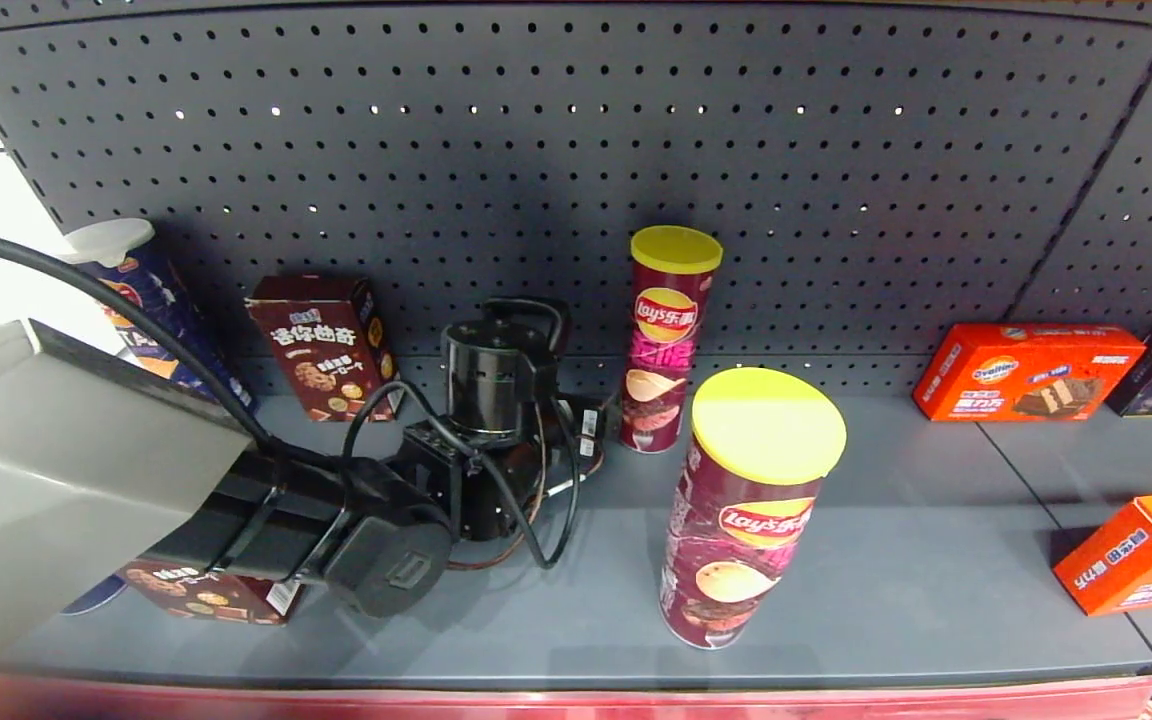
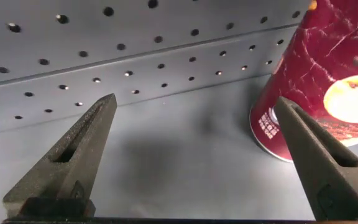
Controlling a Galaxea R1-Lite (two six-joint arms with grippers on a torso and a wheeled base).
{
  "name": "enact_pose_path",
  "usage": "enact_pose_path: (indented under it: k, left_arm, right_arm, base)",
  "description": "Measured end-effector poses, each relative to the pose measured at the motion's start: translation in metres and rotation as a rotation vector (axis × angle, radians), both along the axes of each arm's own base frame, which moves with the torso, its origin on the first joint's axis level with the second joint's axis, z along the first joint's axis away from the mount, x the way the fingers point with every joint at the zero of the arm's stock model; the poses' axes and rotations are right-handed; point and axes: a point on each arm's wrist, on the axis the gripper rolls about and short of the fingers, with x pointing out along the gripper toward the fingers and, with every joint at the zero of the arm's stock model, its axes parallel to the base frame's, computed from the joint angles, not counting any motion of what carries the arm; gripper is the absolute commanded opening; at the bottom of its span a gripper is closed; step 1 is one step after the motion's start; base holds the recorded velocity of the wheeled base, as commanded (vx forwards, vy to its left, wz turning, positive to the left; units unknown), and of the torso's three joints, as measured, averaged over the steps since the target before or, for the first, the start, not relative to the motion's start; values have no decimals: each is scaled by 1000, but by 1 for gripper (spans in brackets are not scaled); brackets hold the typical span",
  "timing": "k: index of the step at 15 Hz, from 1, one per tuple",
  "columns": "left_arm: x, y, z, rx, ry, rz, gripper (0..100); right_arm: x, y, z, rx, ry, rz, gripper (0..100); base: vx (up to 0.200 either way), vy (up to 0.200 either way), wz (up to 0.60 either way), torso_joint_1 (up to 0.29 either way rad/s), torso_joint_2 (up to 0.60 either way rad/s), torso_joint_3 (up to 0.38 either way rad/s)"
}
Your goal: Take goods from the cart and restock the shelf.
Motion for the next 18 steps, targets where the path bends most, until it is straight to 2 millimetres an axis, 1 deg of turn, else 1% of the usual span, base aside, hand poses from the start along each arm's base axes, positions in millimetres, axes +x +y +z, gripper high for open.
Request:
enact_pose_path:
  k: [10, 14, 16, 18]
  left_arm:
    - [-4, -7, -3, 4, 10, -20, 100]
    - [-8, -8, -6, 12, 19, -29, 100]
    - [-13, -7, -3, 12, 14, -32, 100]
    - [-23, -2, 2, 16, 11, -23, 100]
  right_arm:
    - [0, 0, 0, 0, 0, 0, 100]
    - [0, 0, 0, 0, 0, 0, 100]
    - [0, 0, 0, 0, 0, 0, 100]
    - [0, 0, 0, 0, 0, 0, 100]
  base:
    - [0, 0, 0, 0, 0, 0]
    - [0, 0, 0, 0, 0, 0]
    - [0, 0, 0, 0, 0, 0]
    - [0, 0, 0, 0, 0, 0]
